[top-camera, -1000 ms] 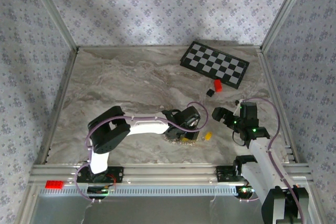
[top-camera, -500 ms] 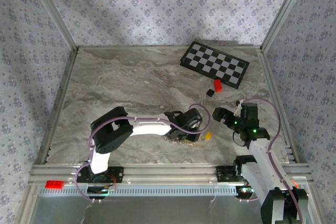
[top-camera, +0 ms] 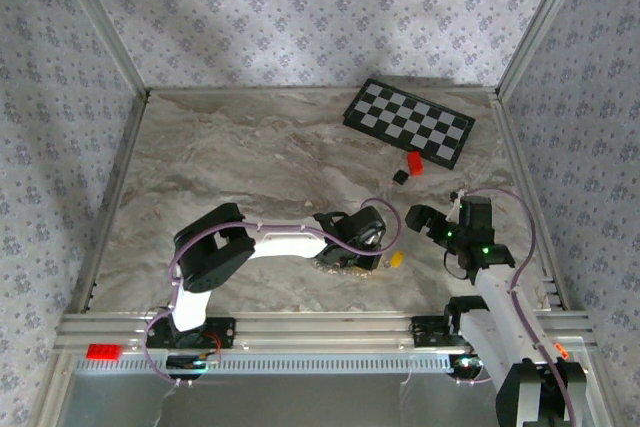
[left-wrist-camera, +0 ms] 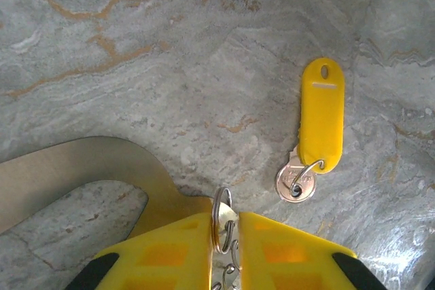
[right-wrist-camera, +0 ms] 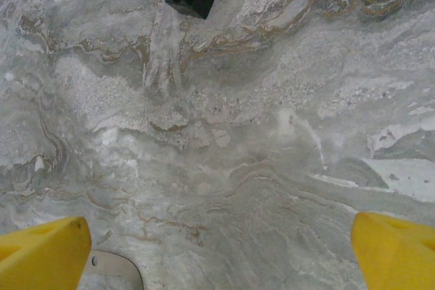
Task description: Put the keys on the keyring
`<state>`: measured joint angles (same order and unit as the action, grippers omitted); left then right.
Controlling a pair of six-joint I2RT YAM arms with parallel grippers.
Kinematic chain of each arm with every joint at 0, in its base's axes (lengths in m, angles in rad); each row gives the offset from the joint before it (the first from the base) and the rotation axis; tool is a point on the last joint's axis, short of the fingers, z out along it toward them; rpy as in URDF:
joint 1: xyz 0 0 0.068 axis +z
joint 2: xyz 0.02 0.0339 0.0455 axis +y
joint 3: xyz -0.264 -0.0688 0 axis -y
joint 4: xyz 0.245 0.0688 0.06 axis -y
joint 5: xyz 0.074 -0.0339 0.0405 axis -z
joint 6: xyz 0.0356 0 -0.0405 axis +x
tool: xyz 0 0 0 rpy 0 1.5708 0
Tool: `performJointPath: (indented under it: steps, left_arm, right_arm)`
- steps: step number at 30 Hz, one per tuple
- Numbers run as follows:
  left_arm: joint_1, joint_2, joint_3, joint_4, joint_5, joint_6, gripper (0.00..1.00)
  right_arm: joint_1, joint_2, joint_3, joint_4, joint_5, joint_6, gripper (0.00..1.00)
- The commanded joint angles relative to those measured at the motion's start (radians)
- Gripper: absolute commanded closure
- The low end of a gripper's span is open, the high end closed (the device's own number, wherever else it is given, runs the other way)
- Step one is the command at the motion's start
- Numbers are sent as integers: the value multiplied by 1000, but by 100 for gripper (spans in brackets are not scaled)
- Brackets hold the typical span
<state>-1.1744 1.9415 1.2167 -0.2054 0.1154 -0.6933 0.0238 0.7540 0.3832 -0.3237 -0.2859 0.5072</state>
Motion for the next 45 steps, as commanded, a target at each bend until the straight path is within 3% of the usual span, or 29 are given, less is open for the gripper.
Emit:
performJointPath:
  steps: [1, 21, 27, 33, 39, 45]
  left_arm:
    - [-7, 13, 29, 6, 13, -3, 84]
    - [-11, -48, -15, 53, 10, 35, 97]
    - [-16, -129, -69, 75, -23, 95, 100]
    - [-15, -247, -124, 80, -80, 190, 100]
    - [4, -395, -200, 131, -98, 259, 100]
    - [22, -566, -295, 195, -121, 358, 100]
  right_arm:
    - [-8, -12, -7, 2, -17, -14, 0]
    - [-12, -30, -16, 18, -20, -13, 0]
    - [-12, -78, -39, 64, -90, -5, 1]
    - [23, -177, -95, 228, -198, 97, 1]
    - [88, -242, -22, 213, -223, 37, 8]
    - [181, -251, 10, 277, -259, 20, 22]
